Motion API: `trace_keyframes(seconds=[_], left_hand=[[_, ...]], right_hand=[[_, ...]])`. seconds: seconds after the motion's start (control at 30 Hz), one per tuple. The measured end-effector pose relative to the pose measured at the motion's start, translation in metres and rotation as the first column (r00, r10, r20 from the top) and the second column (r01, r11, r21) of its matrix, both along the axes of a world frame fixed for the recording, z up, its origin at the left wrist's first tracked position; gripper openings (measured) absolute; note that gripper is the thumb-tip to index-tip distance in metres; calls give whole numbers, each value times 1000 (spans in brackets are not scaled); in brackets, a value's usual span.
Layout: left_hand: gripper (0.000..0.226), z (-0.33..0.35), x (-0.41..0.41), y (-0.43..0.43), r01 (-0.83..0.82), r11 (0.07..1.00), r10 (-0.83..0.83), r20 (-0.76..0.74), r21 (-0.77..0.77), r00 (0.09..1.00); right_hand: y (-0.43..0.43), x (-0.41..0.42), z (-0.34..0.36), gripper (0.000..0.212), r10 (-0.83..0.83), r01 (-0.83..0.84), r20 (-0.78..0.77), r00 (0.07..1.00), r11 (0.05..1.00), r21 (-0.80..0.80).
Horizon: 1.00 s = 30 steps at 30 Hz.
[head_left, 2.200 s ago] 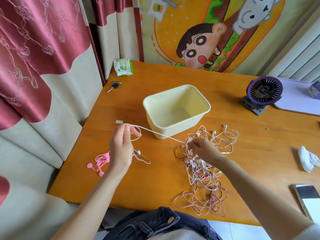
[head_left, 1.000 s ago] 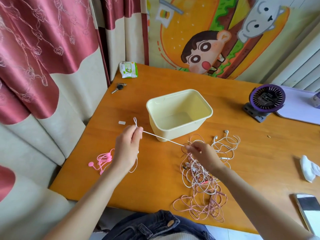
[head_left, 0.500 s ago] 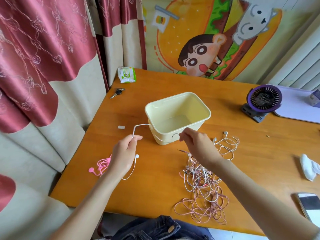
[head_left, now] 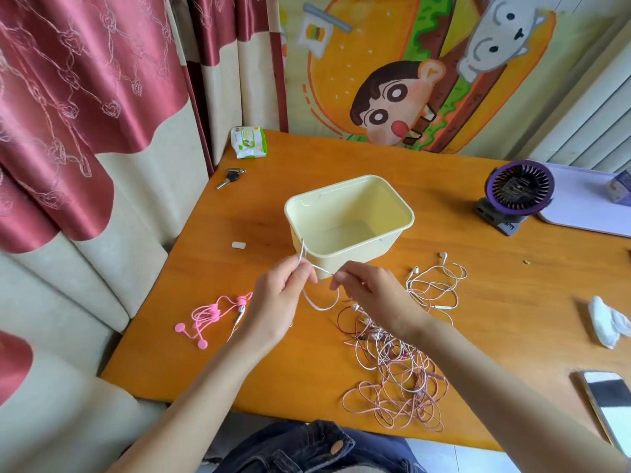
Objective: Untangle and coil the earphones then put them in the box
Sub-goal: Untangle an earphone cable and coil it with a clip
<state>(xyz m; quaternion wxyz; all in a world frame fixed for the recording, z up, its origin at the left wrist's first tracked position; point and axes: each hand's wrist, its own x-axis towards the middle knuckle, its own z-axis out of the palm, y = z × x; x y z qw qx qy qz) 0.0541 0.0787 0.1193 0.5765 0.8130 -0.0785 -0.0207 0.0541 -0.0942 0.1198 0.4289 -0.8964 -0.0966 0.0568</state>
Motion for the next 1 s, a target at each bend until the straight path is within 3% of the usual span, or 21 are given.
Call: trace_keyframes(seconds=[0.23, 0.37, 0.47, 0.57, 0.63, 0.73, 0.83, 0.93, 1.0], left_hand=[[30, 12, 5, 12, -154, 974, 157, 7, -168, 987], [30, 10, 0, 12, -197, 969, 201, 11, -152, 979], [28, 4, 5, 19, -216, 974, 215, -25, -62, 976], [28, -7, 7, 24, -127, 985, 141, -124, 118, 982], [29, -11, 4, 21, -87, 979, 117, -162, 184, 980], [29, -11, 2, 15, -83, 973, 123, -182, 215, 976], [28, -5, -1, 9, -78, 979, 111, -171, 189, 979], [34, -2, -3, 5, -6, 961, 50, -150, 278, 987], [36, -1, -4, 4, 55, 929, 1, -151, 365, 988]], right_hand=[[-35, 0, -56, 29, -158, 151, -222, 962, 987, -50], [-46, 2, -62, 29, -150, 101, -283, 947, 978, -181], [-41, 7, -41, 26, -245, 239, -43, 969, 965, -108], [-30, 4, -7, 23, -414, 352, 347, 842, 908, 229], [-25, 2, 13, 24, -416, 324, 443, 794, 906, 271], [-21, 5, 15, 20, -290, 296, 339, 895, 954, 35], [-29, 3, -8, 24, -220, 257, 172, 960, 937, -236], [-44, -2, -27, 30, -237, 152, -87, 968, 824, -546], [-54, -6, -33, 28, -292, 132, -121, 949, 715, -686]])
